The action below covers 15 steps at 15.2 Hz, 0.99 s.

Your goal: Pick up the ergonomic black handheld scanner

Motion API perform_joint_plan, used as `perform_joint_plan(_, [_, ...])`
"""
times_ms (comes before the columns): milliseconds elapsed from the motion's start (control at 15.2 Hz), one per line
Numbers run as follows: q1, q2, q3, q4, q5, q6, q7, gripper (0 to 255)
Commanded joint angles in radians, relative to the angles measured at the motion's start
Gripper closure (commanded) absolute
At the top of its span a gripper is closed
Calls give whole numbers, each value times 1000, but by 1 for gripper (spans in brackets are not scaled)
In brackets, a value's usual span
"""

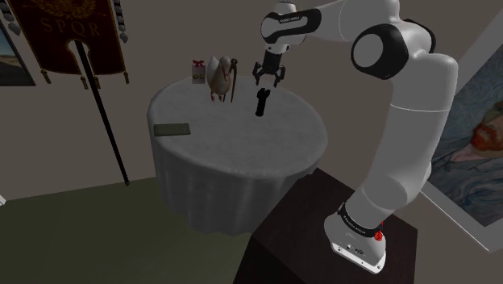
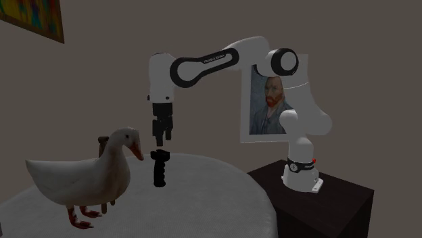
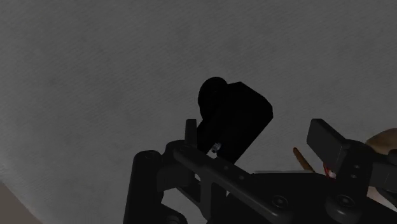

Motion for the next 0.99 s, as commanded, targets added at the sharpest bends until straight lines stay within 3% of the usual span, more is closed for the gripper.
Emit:
perform_joint_plan(0, [-25,74,-9,83,20,-7,8,0])
perform_joint_plan(132, [-47,140,-15,163,37,-21,19,0])
perform_joint_plan(726, [-46,165,-11,99,45,67,13,0])
perform_joint_plan(792, [-46,165,-11,101,45,66,13,255])
perform_joint_plan(924, [-46,165,-11,100,45,66,13,255])
